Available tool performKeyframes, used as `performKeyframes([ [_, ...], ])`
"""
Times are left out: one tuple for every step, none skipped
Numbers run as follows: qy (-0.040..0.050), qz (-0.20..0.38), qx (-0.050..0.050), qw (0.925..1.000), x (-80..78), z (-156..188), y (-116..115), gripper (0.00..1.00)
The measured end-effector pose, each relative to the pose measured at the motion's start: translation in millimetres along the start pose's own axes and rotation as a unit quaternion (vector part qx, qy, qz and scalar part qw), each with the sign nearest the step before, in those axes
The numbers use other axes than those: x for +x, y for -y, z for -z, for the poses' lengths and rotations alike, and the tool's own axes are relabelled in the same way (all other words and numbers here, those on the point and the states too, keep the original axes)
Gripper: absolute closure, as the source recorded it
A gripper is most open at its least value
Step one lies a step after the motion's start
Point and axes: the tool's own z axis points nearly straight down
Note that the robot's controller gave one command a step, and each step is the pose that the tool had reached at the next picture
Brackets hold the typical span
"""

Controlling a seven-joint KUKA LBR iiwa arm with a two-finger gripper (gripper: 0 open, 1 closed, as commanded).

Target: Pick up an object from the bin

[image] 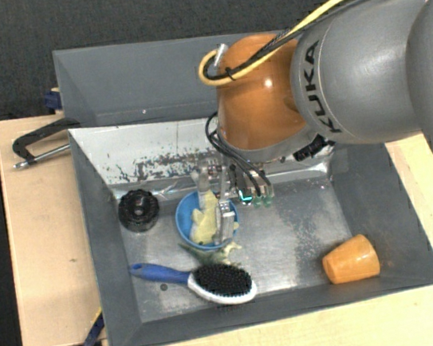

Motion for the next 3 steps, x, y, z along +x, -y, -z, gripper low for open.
performKeyframes([
  [-0.0034, 0.258, 0.0, 0.9663, 5.1, -96.9, -0.6, 0.0],
  [-0.0019, 0.255, 0.002, 0.9668, 3.2, -93.8, 1.9, 1.0],
  [0.0104, 0.353, 0.003, 0.9355, -29.3, 60.0, 20.2, 1.0],
])
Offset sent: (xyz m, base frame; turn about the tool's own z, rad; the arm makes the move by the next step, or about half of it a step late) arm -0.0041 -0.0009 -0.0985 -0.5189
